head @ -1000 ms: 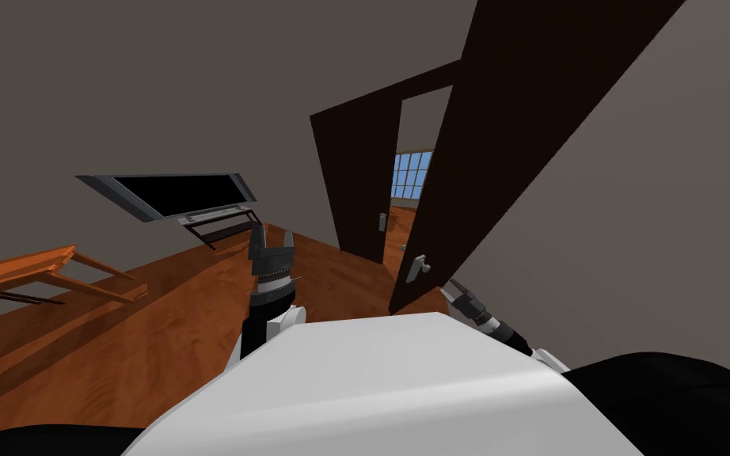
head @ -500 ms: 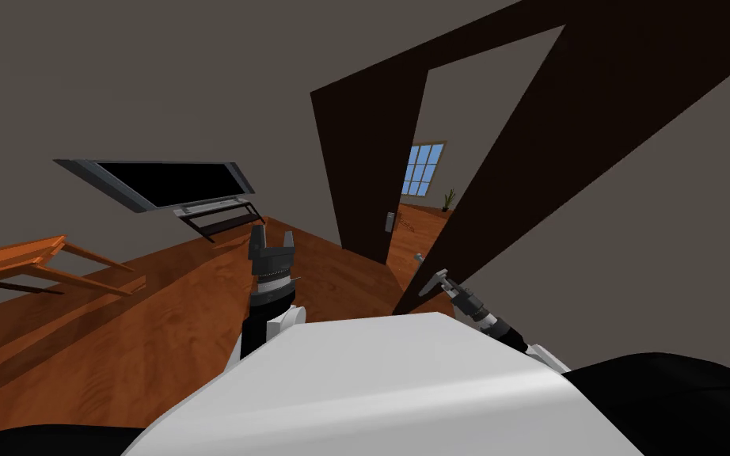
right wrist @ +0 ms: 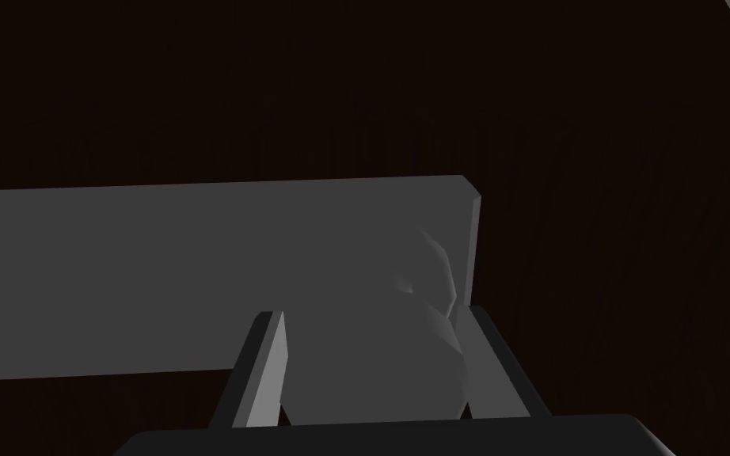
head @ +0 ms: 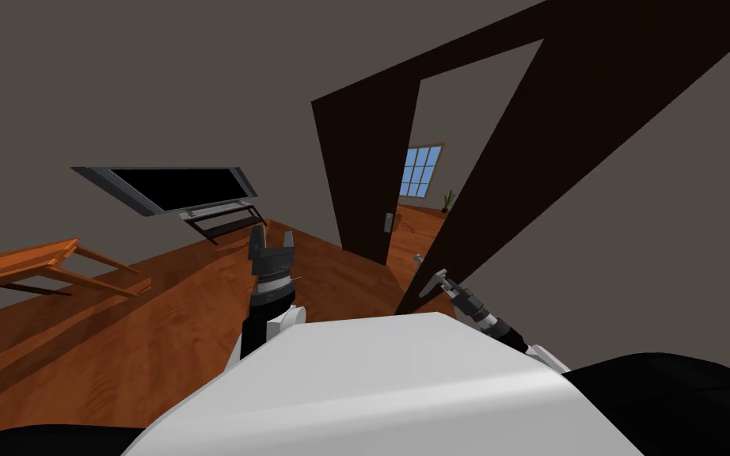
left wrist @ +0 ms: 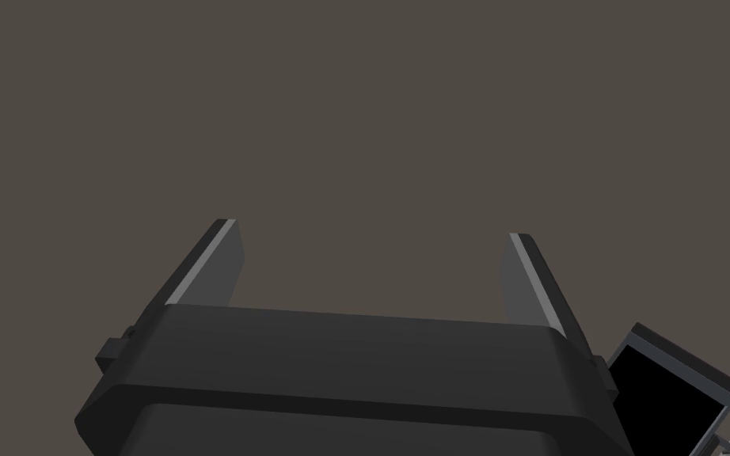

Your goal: Pull the door open

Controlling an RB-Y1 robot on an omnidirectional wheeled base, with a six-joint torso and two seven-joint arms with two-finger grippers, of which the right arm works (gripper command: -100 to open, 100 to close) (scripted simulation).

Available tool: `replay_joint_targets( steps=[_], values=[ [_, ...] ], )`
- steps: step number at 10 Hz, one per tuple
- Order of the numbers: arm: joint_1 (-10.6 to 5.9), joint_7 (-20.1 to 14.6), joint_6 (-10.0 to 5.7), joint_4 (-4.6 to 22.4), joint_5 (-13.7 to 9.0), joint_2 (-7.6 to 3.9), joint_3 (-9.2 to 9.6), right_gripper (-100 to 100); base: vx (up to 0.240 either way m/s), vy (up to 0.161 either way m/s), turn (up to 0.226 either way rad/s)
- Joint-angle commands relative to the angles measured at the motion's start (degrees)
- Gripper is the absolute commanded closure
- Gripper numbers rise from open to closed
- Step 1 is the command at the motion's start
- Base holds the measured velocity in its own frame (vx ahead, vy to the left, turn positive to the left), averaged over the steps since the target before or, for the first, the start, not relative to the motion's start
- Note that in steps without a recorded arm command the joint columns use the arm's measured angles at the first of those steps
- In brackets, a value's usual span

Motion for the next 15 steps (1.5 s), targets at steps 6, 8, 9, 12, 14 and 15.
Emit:
replay_joint_targets(
  steps=[6,8,9,12,14,15],
  values=[
    [-0.56,-0.2,-6.32,3.7,3.1,0.58,-2.75,100,0.016,0.027,0.058],
    [-0.68,-0.3,-8.07,4.7,4.0,0.7,-3.53,100,0.001,0.024,0.046],
    [-0.71,-0.3,-8.68,5.0,4.2,0.73,-3.8,100,-0.001,0.021,0.038],
    [-0.81,-0.4,-10.55,6.1,5.2,0.84,-4.65,100,-0.004,0.028,0.038],
    [0.16,-0.8,-11.0,7.4,4.7,0.29,-6.1,-100,-0.07,-0.013,-0.068],
    [0.66,-0.9,-10.91,7.6,4.4,0.1,-6.6,-100,-0.197,-0.071,-0.253]
  ],
)
